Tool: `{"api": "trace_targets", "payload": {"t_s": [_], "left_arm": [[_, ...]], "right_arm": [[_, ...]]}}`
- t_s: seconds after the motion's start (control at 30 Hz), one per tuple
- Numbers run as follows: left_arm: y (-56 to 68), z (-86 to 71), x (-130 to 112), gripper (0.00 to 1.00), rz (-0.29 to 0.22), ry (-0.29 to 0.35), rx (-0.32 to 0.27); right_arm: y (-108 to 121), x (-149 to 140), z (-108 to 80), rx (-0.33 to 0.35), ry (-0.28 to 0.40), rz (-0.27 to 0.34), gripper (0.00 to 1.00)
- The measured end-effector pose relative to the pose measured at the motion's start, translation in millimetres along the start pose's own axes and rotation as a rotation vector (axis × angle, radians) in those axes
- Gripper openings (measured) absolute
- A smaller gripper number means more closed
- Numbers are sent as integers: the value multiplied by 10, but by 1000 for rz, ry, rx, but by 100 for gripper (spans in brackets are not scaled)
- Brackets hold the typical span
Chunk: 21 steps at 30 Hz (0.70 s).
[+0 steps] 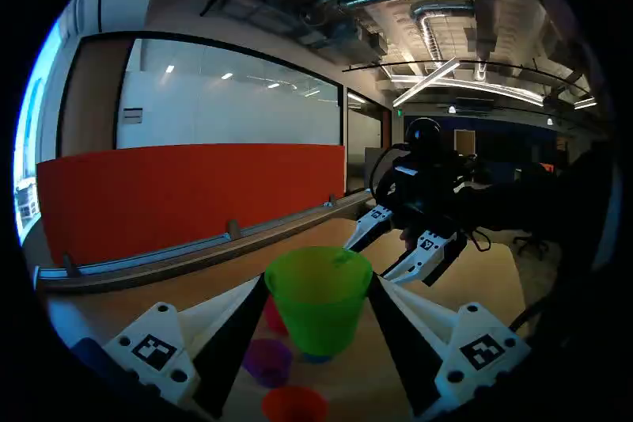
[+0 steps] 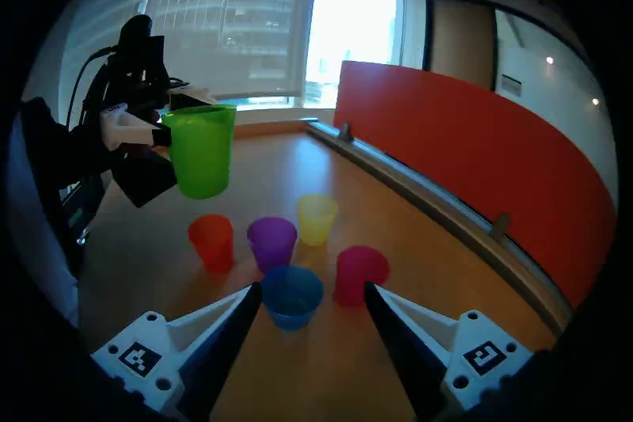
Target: Pour water
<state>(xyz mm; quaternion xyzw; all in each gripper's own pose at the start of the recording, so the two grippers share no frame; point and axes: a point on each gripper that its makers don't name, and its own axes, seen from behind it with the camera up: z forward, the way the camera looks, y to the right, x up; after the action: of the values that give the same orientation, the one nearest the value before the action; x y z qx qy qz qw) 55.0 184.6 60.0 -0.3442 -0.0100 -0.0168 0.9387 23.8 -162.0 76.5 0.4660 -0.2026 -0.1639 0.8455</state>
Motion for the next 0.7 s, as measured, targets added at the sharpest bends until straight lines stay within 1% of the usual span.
{"api": "trace_targets", "payload": {"t_s": [0.17,0.37,0.7], "left_arm": [[-33,-23,21,89,14,8,9],[-115,-91,39,89,29,3,32],[-305,-279,41,89,51,-8,87]], "right_arm": [[-7,-20,35,6,-2,5,100],[-36,-73,97,22,-15,6,100],[-118,-237,273,60,-51,0,100]]}}
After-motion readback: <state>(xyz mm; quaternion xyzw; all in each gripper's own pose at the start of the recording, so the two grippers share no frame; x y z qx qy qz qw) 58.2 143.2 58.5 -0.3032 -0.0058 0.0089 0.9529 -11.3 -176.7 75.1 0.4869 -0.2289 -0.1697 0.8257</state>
